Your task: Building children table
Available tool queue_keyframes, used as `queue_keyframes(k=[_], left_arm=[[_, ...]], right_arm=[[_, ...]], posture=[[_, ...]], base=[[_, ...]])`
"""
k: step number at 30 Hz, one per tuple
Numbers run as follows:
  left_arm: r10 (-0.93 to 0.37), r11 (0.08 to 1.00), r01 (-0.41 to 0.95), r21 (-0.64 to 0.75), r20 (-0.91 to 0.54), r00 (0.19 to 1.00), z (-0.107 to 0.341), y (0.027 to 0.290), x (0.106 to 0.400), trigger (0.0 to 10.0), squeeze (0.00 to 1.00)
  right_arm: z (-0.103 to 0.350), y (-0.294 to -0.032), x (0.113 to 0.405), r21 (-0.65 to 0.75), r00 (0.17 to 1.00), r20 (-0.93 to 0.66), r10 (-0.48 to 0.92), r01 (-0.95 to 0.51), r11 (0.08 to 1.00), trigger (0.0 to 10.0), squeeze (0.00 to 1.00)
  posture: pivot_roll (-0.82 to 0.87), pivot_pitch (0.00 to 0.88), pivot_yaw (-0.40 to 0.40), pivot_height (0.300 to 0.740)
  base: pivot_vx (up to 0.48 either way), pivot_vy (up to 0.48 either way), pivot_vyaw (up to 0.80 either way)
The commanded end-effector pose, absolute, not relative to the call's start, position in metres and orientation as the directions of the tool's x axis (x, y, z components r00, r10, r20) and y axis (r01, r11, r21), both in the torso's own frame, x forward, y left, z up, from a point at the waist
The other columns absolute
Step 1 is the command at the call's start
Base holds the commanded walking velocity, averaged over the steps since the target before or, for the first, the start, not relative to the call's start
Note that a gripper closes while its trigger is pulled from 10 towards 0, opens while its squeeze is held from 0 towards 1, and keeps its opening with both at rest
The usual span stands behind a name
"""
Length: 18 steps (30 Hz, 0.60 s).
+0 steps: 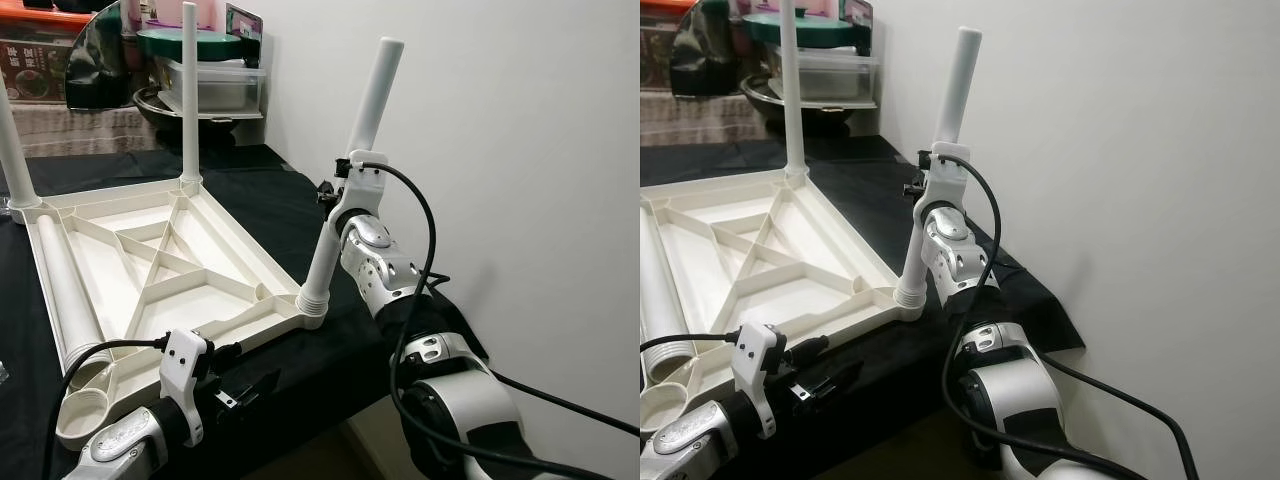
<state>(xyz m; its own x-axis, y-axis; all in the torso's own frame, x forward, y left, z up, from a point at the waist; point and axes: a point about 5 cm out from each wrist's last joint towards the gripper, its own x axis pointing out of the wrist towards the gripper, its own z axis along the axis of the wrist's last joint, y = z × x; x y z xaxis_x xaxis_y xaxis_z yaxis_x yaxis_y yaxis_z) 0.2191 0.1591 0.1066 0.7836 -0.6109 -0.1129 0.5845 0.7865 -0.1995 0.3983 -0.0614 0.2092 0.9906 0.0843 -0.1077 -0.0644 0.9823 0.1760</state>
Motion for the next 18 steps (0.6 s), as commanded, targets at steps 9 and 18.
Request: queue_keyframes(k=[9, 18], left_arm=[[-0.621, 0.779, 0.595, -0.198, -0.107, 0.777, 0.106, 0.155, 0.221, 10.0, 0.00], [-0.620, 0.779, 0.596, -0.194, -0.106, 0.777, 0.106, 0.156, 0.222, 10.0, 0.00]], right_arm=[[0.172, -0.074, 0.394, 0.124, 0.961, -0.273, 0.033, 0.001, 0.992, 10.0, 0.00], [0.180, -0.074, 0.394, 0.123, 0.971, -0.235, 0.038, -0.009, 0.992, 10.0, 0.00]], posture=[[0.05, 0.000, -0.172, 0.740], [0.05, 0.000, -0.172, 0.740]], base=[[0.000, 0.000, 0.00], [0.000, 0.000, 0.00]])
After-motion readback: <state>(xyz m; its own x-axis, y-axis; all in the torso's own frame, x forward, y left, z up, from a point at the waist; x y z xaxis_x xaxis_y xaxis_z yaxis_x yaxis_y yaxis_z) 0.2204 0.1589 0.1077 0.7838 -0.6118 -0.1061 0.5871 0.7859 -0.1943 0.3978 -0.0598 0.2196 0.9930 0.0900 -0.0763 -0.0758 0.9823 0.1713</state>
